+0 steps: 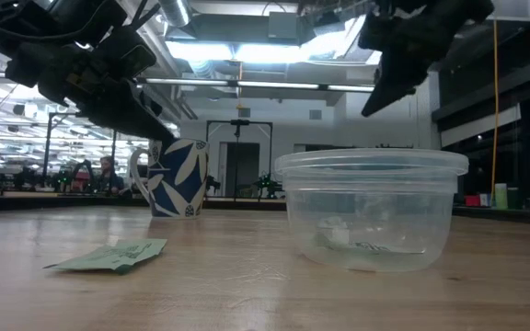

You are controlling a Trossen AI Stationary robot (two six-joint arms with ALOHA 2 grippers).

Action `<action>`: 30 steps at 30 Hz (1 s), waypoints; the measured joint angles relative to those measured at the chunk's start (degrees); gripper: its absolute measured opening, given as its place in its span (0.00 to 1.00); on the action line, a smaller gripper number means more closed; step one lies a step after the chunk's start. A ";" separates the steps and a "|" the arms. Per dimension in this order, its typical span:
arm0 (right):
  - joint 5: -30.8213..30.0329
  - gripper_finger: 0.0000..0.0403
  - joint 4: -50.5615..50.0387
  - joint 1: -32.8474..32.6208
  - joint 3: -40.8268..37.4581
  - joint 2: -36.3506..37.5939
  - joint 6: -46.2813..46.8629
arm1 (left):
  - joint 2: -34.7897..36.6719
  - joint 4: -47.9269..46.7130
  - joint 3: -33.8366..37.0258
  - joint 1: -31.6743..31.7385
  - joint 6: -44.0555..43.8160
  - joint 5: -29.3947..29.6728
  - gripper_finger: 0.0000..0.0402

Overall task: Pick and place Stevia / Truvia into bins
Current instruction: Put the white stevia packet into the transparent container

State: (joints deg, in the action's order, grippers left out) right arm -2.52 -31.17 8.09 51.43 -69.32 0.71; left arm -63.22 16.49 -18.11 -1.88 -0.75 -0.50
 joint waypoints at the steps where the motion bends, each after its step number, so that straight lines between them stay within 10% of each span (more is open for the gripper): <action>1: -1.13 0.09 0.19 -1.40 -0.44 0.11 0.43 | 0.01 0.39 0.00 0.00 0.00 0.03 0.01; 15: -10.54 0.01 21.37 -12.44 -13.49 0.11 2.18 | 0.02 1.25 -0.25 -5.40 -5.71 1.13 0.01; 30: -10.54 0.03 32.41 -15.26 -18.13 0.11 5.99 | -9.21 -11.78 -14.74 -30.27 -16.29 27.88 0.01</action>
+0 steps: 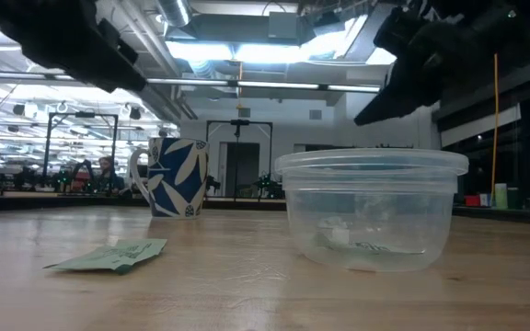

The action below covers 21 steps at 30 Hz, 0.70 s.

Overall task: Pick and place Stevia / Truvia into bins
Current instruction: Put the white stevia packet into the transparent container

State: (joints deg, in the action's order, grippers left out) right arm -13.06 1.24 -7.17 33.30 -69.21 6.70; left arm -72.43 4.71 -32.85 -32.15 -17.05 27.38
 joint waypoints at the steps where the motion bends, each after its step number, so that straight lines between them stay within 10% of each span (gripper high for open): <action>1: 0.01 0.03 0.75 -0.27 0.00 0.00 -0.29 | -1.56 -0.89 -1.19 -0.67 -1.01 0.04 0.01; 21: -4.88 0.02 2.99 -11.00 0.00 -1.31 3.71 | -31.29 -30.38 -34.54 -6.48 -6.42 0.40 0.01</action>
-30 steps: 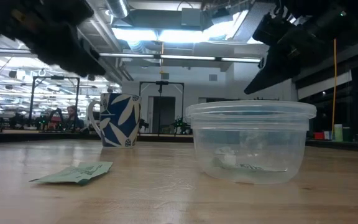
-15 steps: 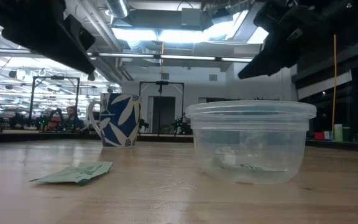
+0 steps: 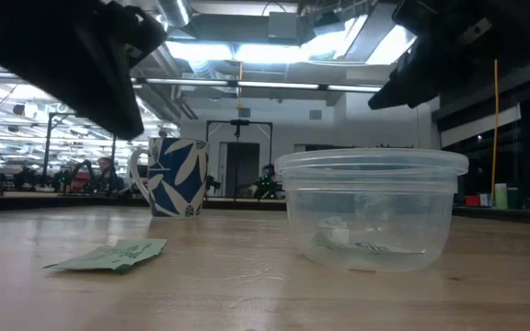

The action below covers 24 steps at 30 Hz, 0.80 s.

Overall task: Pick and place Stevia / Truvia into bins
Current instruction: Put the white stevia packet into the transparent container

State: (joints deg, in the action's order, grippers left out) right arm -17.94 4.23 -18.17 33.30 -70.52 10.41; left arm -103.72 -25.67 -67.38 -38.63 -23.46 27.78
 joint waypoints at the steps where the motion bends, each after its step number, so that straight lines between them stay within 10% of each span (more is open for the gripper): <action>1: -0.68 0.02 0.02 -0.45 0.00 -0.45 0.00 | -0.88 -0.09 -0.70 -0.09 0.02 0.01 0.01; 12: -1.96 0.02 0.59 -0.81 0.00 -2.30 -0.26 | -3.00 1.03 -1.54 -0.79 0.11 -2.53 0.03; 24: -1.96 0.02 0.83 -0.81 0.00 -2.30 -0.35 | -3.00 2.00 -1.54 -0.81 0.20 -4.82 0.29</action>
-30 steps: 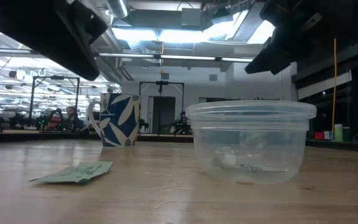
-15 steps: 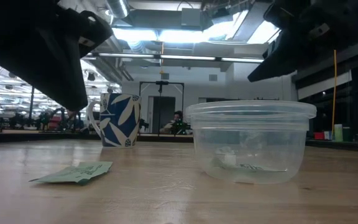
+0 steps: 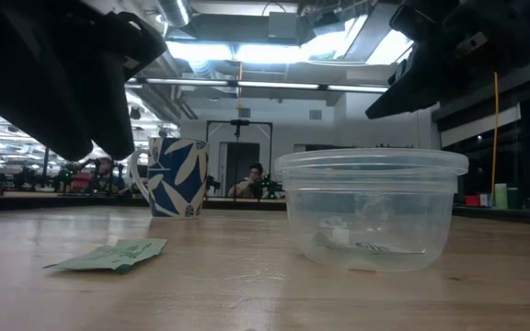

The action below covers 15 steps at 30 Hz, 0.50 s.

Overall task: Pick and place Stevia / Truvia into bins
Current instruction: Put the white stevia packet into the transparent container

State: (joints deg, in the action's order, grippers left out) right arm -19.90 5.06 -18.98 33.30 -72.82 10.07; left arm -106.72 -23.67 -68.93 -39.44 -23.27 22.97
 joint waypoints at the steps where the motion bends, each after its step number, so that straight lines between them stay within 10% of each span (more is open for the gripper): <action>1: 0.00 0.02 0.02 0.00 0.00 0.00 -0.02 | 0.00 0.13 0.00 0.00 0.03 0.00 0.32; 15: 0.00 0.02 0.03 0.00 0.00 0.00 -0.02 | -1.21 1.38 0.09 -0.28 0.43 0.53 0.36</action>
State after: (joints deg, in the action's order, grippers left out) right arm -19.90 5.09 -18.98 33.30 -72.82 10.04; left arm -107.93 -22.29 -68.84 -39.72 -22.84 23.49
